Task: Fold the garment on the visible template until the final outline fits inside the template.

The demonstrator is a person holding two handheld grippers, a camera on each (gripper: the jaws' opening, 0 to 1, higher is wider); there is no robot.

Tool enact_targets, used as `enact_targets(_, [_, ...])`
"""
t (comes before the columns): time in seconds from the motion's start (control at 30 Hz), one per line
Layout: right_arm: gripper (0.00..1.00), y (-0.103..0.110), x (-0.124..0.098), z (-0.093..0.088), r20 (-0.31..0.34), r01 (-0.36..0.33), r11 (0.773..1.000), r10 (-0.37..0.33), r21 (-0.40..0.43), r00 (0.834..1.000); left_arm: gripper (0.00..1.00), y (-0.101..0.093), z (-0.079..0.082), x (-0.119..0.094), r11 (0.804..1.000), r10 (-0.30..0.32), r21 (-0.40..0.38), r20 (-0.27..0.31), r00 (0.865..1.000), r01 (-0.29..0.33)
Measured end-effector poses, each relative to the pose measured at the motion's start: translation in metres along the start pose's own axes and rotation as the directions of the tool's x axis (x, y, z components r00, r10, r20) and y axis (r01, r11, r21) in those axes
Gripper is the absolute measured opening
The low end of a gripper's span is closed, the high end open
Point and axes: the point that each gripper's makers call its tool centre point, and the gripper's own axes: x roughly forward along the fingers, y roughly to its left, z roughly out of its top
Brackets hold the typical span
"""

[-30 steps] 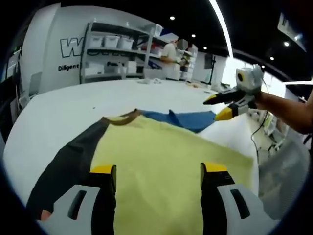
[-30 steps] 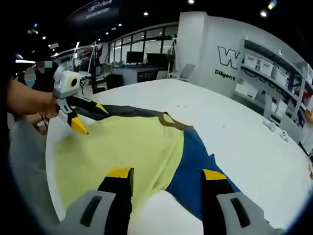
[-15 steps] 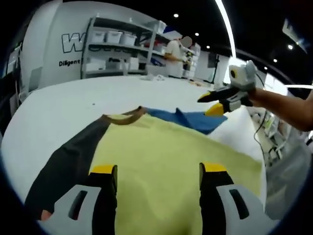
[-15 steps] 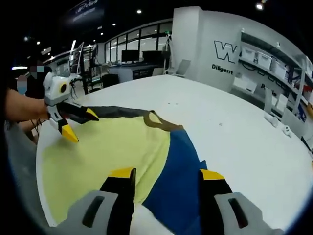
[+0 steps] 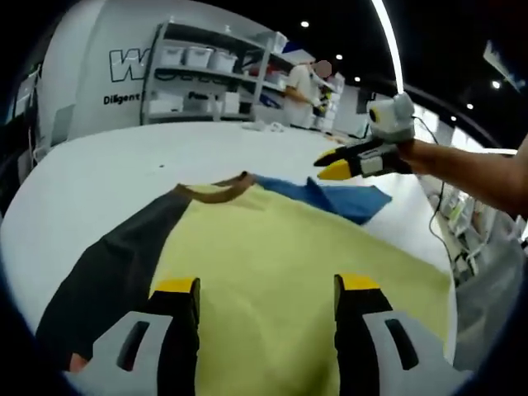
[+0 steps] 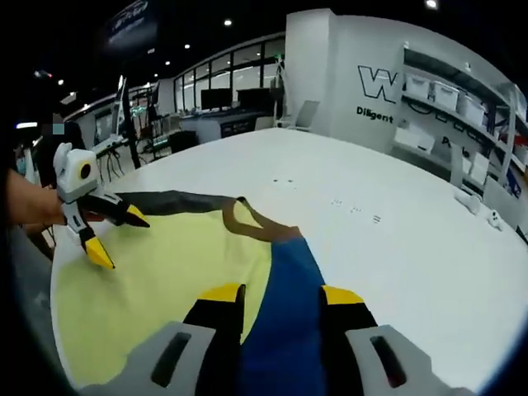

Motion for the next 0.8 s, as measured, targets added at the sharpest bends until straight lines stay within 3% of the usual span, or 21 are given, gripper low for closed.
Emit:
enact_targets(0.17, [0.18,-0.005,0.013,-0.009,-0.038,0.021,1.000,-0.022,-0.023,0.999,0.61,-0.001,-0.001,0.001,1.000,-0.001,0.003,-0.002,1.000,0.001])
enact_targets(0.37, [0.00,-0.011,0.017,-0.017,-0.039,0.046,0.999,-0.045,0.007,0.998,0.61,-0.001,-0.002,0.002,1.000,0.000,0.000,-0.002,1.000,0.000])
enact_targets(0.73, [0.00,-0.019,0.025,-0.038,-0.125,0.067,0.997,-0.071,-0.035,0.990,0.62,-0.004,-0.009,0.004,1.000,-0.004,0.006,-0.027,1.000,0.005])
enact_targets(0.8, [0.00,-0.023,0.026,-0.047,-0.173,0.075,0.995,-0.087,-0.072,0.981,0.62,-0.004,-0.010,0.004,1.000,-0.005,0.007,-0.031,1.000,0.005])
